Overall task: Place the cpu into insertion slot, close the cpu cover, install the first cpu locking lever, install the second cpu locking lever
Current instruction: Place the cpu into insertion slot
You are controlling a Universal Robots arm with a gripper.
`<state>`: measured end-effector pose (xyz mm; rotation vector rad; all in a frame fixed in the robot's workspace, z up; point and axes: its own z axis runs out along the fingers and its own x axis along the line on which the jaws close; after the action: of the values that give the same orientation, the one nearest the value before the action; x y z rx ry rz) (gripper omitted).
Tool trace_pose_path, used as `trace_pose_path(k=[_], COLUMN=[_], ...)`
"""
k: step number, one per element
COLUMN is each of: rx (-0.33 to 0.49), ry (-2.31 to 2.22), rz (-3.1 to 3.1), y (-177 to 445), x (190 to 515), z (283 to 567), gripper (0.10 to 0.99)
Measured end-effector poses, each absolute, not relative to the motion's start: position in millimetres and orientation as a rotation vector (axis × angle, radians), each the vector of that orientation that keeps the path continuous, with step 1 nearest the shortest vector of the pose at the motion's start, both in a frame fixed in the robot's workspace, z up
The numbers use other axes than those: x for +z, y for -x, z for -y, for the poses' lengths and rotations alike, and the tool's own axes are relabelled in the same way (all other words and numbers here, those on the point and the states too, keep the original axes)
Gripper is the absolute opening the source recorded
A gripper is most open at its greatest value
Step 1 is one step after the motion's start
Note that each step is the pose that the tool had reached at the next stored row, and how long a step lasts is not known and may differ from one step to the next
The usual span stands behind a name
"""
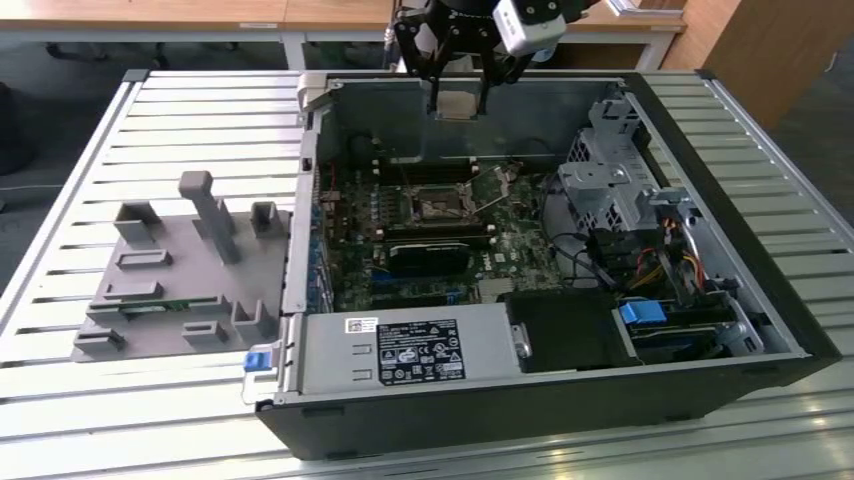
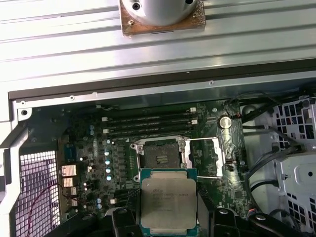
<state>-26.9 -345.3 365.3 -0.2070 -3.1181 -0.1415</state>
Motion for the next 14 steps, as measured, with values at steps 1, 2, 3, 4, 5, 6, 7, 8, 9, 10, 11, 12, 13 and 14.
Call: trace_pose_path(k=[1, 2, 3, 4, 5, 6, 7, 8, 9, 10, 11, 12, 13, 14], rx=[-0.142, -0.142, -0.142, -0.142, -0.142, -0.142, -0.142, -0.142, -0.142, -0.142, -0.142, -0.142, -0.142, -0.142], ry=[0.21, 0.214, 0.217, 0.22, 0.223, 0.226, 0.228, 0.231, 0.234, 0.237, 0.239, 0.242, 0.245, 0.248], rz=[3.118, 3.118, 3.118, 3.118, 3.118, 3.117, 3.117, 3.117, 3.117, 3.117, 3.117, 3.117, 3.117, 3.116], y=[26.9, 26.9, 26.9, 26.9, 26.9, 26.9, 26.9, 26.9, 26.9, 26.9, 26.9, 26.9, 26.9, 26.9], x=[365.3, 365.3, 365.2, 365.3, 365.3, 365.3, 365.2, 365.3, 365.3, 365.3, 365.3, 365.2, 365.3, 365.3], z=[345.4, 345.3, 345.3, 345.4, 345.4, 345.4, 345.4, 345.4, 345.4, 345.4, 345.3, 345.3, 345.4, 345.4], gripper=[0.541, 0.541, 0.541, 0.541, 0.541, 0.541, 0.541, 0.541, 0.541, 0.541, 0.541, 0.541, 0.541, 0.541])
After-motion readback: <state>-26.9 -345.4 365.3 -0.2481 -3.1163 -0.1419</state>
